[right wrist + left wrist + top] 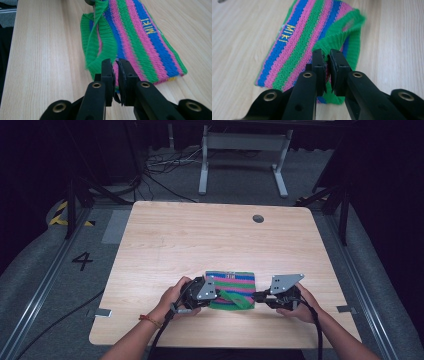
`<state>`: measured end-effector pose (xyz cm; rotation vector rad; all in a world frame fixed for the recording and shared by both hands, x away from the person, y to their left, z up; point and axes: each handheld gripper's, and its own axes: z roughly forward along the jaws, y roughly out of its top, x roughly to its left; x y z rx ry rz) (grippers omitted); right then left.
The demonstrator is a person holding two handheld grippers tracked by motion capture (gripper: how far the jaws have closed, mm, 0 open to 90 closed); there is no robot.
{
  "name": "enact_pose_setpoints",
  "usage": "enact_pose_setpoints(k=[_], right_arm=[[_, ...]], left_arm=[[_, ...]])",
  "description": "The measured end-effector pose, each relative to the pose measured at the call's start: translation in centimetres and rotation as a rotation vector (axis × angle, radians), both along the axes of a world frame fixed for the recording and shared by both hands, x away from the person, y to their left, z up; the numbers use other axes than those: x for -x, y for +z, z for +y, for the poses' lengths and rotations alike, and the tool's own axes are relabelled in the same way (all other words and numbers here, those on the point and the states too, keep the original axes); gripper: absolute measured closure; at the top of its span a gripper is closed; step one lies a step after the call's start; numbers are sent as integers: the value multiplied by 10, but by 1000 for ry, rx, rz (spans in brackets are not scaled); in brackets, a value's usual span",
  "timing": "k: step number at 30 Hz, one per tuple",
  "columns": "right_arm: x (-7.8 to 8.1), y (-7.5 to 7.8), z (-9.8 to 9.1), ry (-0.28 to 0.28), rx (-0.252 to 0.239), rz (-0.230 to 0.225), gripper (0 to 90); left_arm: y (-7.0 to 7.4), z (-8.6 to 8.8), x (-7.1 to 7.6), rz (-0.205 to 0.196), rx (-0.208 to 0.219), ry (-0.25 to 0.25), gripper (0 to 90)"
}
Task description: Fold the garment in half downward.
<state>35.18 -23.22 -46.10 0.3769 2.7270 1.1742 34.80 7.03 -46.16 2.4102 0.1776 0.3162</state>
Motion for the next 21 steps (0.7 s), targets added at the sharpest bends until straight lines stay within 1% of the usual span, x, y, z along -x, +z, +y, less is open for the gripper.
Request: enact_pose_setpoints(k=[2, 4, 6, 7, 9, 12, 13, 14, 15, 16, 17, 18, 19, 20, 21], right_arm=[[3, -3, -2, 0, 6, 2, 851], [6, -4, -4, -4, 8, 3, 840], [9, -4, -5, -9, 6, 0, 833], [11, -4, -4, -10, 0, -3, 821], [14, -4, 0, -10, -6, -11, 798], [16, -6, 7, -6, -6, -18, 745], [17, -7, 10, -6, -6, -21, 737], [17, -8, 13, -2, -7, -19, 722], [17, -9, 16, -5, -6, -16, 700], [18, -11, 18, -9, -8, -15, 707], [17, -12, 21, -2, -5, -14, 703], [18, -14, 23, -8, -4, -11, 702], [18, -16, 25, -9, 3, -17, 712], [17, -17, 26, -9, 17, -27, 726], [16, -18, 26, -13, 17, -30, 740]], left_arm=[[-3, 1, 3, 0, -10, -5, 817], [-5, 4, 5, 21, -2, -9, 776], [-6, 6, 8, 26, -8, -14, 776], [-6, 7, 10, 34, -12, -17, 761], [-8, 8, 13, 47, -18, -25, 699], [-11, 10, 17, 73, -6, -37, 642], [-12, 10, 18, 81, -6, -35, 631], [-14, 10, 18, 78, -11, -29, 634], [-16, 11, 18, 79, -10, -14, 638], [-17, 13, 17, 93, 10, -17, 648], [-19, 14, 16, 95, 23, -12, 675], [-19, 15, 16, 79, 25, 10, 680], [-20, 17, 15, 79, 44, 32, 681], [-19, 18, 13, 90, 67, 34, 676], [-19, 19, 12, 95, 80, 32, 687]])
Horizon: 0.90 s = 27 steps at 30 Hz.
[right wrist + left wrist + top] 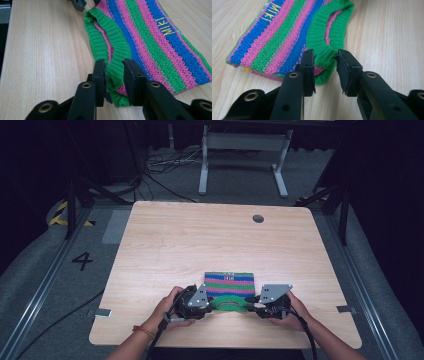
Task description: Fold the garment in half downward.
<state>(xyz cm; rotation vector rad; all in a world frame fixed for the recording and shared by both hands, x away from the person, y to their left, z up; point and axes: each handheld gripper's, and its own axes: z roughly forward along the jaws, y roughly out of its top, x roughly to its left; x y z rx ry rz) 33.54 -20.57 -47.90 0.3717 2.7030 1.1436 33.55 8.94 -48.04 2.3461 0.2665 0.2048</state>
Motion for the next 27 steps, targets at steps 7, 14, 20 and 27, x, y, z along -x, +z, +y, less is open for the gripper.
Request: enact_pose_setpoints(k=[7, 14, 20, 27], right_arm=[[0, -8, 4, -9, 21, 10, 733], [2, -14, 2, -10, 61, -51, 756], [1, -15, 3, -23, 66, -61, 756], [-2, -12, 1, -34, 42, -17, 777]], left_arm=[[-8, -7, 1, 6, -46, -25, 744], [-15, -4, -7, -4, -35, 8, 824], [-16, -4, -11, 26, -17, 29, 823], [-8, -2, -10, 24, -13, 16, 748]])
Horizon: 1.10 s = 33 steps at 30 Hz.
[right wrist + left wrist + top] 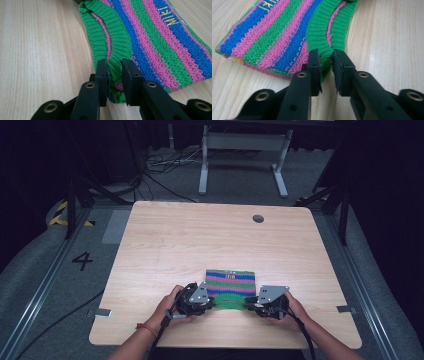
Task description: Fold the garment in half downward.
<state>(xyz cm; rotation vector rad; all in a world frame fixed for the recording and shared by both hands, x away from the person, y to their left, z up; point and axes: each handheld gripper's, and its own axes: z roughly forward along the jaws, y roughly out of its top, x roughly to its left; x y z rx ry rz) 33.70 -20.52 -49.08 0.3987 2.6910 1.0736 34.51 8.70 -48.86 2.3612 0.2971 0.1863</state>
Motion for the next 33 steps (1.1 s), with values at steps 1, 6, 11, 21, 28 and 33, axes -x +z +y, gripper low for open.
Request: enact_pose_setpoints(k=[1, 6, 11, 21, 28, 33], right_arm=[[0, 1, -1, 5, 4, -2, 801], [1, 3, -3, -3, 9, 1, 874], [2, 10, -5, -6, 3, -11, 899], [3, 24, -18, -18, -27, -29, 766], [2, 38, -37, -79, -4, -57, 597], [3, 47, -57, -127, 28, -86, 486]], left_arm=[[2, 1, 1, 0, 11, 9, 744], [5, 3, 3, -3, 17, 6, 718], [9, 6, 3, -6, 26, 10, 704], [23, 18, 7, -58, 2, 62, 584], [29, 35, 8, -85, -84, 120, 423], [32, 57, 11, -91, -149, 151, 354]])
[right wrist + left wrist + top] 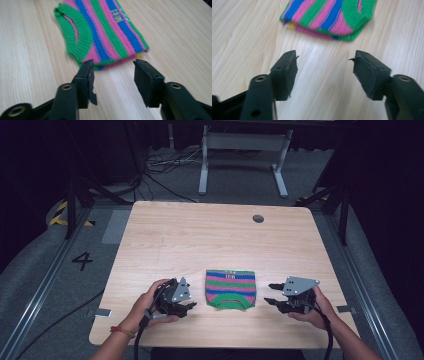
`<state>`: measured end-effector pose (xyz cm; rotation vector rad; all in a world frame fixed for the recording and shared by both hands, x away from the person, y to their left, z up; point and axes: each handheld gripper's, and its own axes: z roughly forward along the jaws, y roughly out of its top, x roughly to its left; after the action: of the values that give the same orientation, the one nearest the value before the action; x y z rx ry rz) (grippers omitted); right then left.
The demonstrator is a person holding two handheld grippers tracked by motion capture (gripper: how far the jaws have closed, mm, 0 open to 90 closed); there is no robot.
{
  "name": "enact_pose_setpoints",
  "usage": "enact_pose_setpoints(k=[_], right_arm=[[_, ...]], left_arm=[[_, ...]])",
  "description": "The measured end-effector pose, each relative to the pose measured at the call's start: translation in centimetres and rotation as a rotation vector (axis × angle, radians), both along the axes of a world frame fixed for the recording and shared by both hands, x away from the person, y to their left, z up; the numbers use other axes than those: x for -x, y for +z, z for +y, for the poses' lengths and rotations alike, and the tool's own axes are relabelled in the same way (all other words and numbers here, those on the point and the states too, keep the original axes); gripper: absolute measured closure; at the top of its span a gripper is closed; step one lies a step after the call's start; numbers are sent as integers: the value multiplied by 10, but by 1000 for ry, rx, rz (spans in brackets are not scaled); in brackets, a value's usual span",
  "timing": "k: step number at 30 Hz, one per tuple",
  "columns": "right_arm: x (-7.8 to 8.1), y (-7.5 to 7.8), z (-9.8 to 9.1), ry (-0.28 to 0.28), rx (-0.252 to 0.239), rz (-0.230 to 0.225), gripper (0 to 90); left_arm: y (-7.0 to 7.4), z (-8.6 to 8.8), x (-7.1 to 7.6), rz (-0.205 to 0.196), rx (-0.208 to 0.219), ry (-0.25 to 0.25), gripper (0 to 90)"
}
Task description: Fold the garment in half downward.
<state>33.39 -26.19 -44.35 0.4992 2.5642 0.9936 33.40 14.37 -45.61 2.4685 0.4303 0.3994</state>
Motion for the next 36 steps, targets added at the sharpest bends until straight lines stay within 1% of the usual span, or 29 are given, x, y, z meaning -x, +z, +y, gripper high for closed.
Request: enact_pose_setpoints(k=[1, 2, 4, 6, 7, 8, 10, 12, 13, 15, 17, 19, 20, 21, 23, 25, 27, 28, 31, 36], right_arm=[[1, 1, -6, -13, 15, -8, 475], [1, 1, -11, -27, 20, -4, 461], [3, 0, -20, -51, 33, -1, 432], [4, 0, -28, -75, 45, -3, 413], [6, -1, -33, -91, 45, 0, 402], [6, -1, -33, -91, 45, 0, 402], [7, -2, -41, -108, 47, 10, 387], [8, -3, -50, -125, 29, 28, 374], [8, -4, -55, -132, 28, 24, 372], [9, -7, -64, -160, 36, 23, 358], [10, -11, -74, -191, 36, 28, 354], [11, -15, -83, -215, 27, 32, 342], [12, -16, -87, -228, 17, 37, 340], [13, -18, -90, -233, 14, 34, 339], [15, -22, -100, -256, -9, 46, 327], [16, -27, -109, -287, -21, 55, 318], [18, -31, -115, -311, -33, 63, 315], [20, -33, -120, -324, -51, 71, 311], [23, -38, -127, -359, -68, 78, 298], [32, -45, -140, -419, -113, 109, 266]], left_arm=[[0, 5, 1, -3, -2, 16, 341], [1, 11, 2, 0, 1, 29, 321], [0, 21, 3, -5, -2, 59, 309], [-1, 33, 3, 7, 6, 75, 264], [-1, 38, 4, 8, 7, 77, 263], [-1, 38, 4, 8, 7, 77, 257], [-3, 47, 5, 8, 2, 89, 246], [-4, 55, 6, 11, -4, 101, 245], [-5, 59, 7, 10, -11, 110, 245], [-7, 65, 8, 13, -6, 121, 239], [-9, 72, 10, 20, 9, 125, 239], [-12, 78, 12, 23, 14, 124, 231], [-13, 80, 12, 28, 25, 129, 227], [-14, 84, 13, 37, 40, 137, 228], [-18, 93, 12, 44, 55, 162, 228], [-20, 101, 12, 57, 79, 188, 225], [-22, 108, 13, 68, 86, 199, 220], [-22, 111, 13, 74, 88, 201, 217], [-26, 119, 15, 87, 106, 226, 210], [-31, 132, 19, 114, 148, 263, 197]])
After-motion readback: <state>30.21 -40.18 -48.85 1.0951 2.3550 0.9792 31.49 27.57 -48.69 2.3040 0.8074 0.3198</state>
